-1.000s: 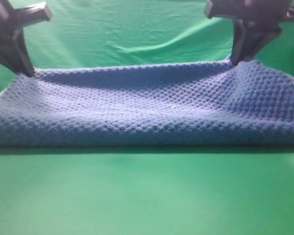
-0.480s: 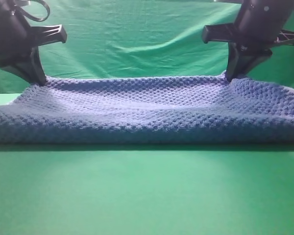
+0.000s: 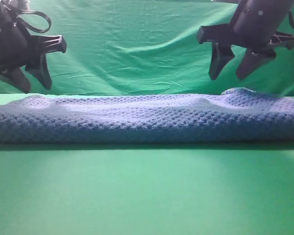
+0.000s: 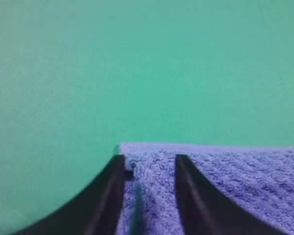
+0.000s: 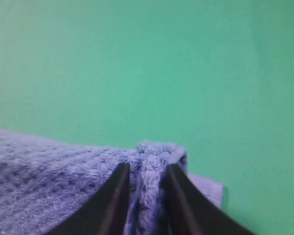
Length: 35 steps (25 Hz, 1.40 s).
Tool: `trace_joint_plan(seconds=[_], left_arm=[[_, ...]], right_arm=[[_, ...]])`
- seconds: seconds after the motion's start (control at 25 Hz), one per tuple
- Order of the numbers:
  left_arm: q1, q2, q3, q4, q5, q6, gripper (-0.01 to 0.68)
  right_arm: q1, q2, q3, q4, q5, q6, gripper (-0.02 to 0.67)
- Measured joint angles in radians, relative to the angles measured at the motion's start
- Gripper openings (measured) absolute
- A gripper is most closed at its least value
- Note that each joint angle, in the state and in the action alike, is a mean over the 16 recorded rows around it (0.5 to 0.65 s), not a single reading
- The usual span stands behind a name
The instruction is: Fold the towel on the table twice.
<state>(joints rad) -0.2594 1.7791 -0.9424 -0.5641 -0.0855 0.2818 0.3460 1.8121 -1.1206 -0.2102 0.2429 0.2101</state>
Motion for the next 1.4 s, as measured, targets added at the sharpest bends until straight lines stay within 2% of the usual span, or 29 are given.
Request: trace_joint_plan(seconds=[0.16, 0.24, 0.32, 0.44, 0.72, 0.88, 1.04, 1.4], left_arm=[[0.0, -0.043, 0.0, 0.0, 0.023, 0.023, 0.488], [0.0, -0.079, 0.0, 0.001, 0.046, 0.038, 0.512], [0.0, -0.123, 0.0, 0.001, 0.075, 0.054, 0.501], [0.0, -0.204, 0.0, 0.005, 0.132, 0.075, 0.418], [0.0, -0.432, 0.0, 0.03, 0.306, 0.101, 0.155], [0.0, -0.573, 0.0, 0.062, 0.425, 0.093, 0.053], [0.0, -0.719, 0.0, 0.128, 0.551, 0.043, 0.006], [0.0, -1.082, 0.034, 0.303, 0.787, -0.107, 0.0]], right_arm=[[-0.001, -0.032, -0.001, -0.021, 0.048, 0.0, 0.531], [-0.002, -0.06, -0.001, -0.032, 0.081, 0.0, 0.552], [-0.003, -0.096, -0.002, -0.043, 0.12, 0.0, 0.537], [-0.004, -0.166, -0.002, -0.057, 0.187, 0.0, 0.452], [-0.005, -0.378, -0.002, -0.063, 0.352, 0.0, 0.186], [-0.005, -0.511, -0.001, -0.048, 0.443, 0.0, 0.072], [-0.005, -0.646, 0.008, -0.022, 0.514, -0.009, 0.011], [-0.005, -0.957, 0.119, 0.079, 0.573, -0.09, 0.0]])
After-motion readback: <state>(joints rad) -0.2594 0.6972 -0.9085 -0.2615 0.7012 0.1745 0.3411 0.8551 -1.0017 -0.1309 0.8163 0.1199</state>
